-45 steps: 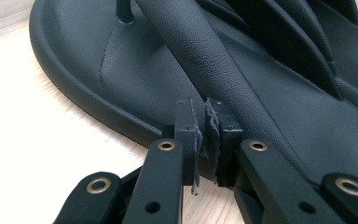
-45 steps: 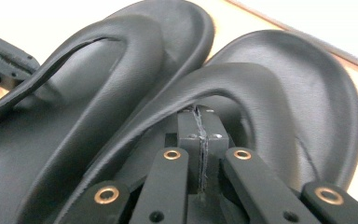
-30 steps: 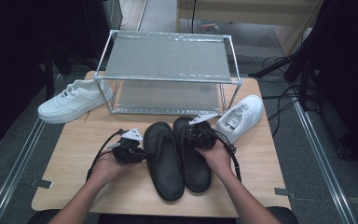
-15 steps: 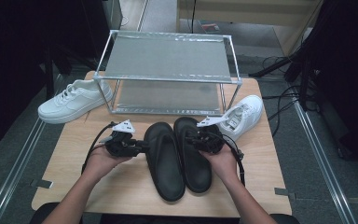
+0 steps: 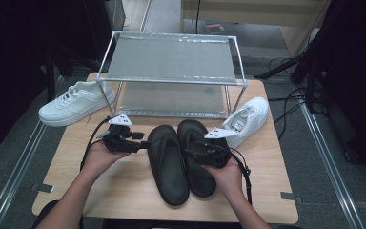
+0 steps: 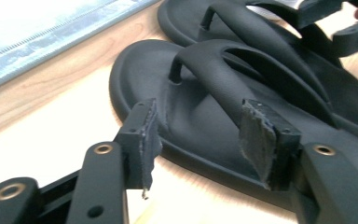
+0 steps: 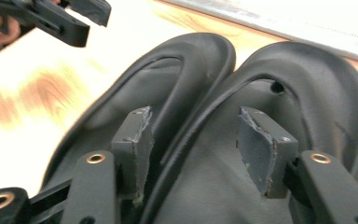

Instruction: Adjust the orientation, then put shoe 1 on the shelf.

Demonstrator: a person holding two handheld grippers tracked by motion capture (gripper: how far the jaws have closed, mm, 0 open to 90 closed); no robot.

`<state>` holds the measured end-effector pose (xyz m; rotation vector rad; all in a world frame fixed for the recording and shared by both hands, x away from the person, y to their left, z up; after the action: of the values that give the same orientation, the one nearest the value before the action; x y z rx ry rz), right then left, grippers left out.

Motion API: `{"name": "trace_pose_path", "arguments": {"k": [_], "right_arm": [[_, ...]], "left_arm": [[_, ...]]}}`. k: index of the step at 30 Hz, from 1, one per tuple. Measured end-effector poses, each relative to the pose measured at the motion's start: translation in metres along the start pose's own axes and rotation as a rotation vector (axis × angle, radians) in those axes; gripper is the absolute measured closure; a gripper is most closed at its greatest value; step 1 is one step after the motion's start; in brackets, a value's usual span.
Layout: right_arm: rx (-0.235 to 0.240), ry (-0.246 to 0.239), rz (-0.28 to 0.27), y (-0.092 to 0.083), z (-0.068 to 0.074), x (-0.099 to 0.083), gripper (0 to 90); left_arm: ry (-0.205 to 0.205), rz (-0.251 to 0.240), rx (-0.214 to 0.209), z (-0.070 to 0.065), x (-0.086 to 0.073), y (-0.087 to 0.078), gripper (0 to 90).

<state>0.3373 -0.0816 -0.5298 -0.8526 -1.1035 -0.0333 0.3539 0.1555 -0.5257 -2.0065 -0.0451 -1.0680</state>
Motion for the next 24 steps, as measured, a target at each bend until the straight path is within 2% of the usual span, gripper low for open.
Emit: {"name": "trace_pose_path", "arguments": {"k": [2,13,19,22,24], "right_arm": [[0.006,0.011,-0.008,0.001,0.003,0.000,43.7],[-0.006,-0.007,0.018,0.013,0.012,-0.006,40.4],[-0.030,-0.008,0.039,0.022,0.014,-0.010,37.8],[-0.074,-0.022,0.057,0.026,0.013,-0.011,36.8],[-0.069,-0.014,0.065,0.029,0.014,-0.013,36.8]], "left_arm": [[0.003,-0.006,0.002,0.001,0.001,0.000,44.6],[-0.007,-0.021,0.014,0.006,0.001,-0.001,40.2],[-0.003,-0.013,0.020,0.006,0.000,-0.002,39.7],[-0.010,-0.019,0.020,0.008,0.001,-0.002,39.7],[-0.011,-0.017,0.021,0.008,0.000,-0.001,39.6]]}}
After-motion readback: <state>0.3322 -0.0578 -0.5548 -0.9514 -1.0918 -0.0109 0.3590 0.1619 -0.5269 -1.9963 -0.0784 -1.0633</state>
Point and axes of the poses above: each handheld gripper's, and its own axes: y roughly forward along the jaws, x roughly out of its top, z roughly to its left, the point moved 7 cm from there along y, roughly forward along the jaws, and after that the axes turned 6 degrees about -y, right-handed, at the moved point
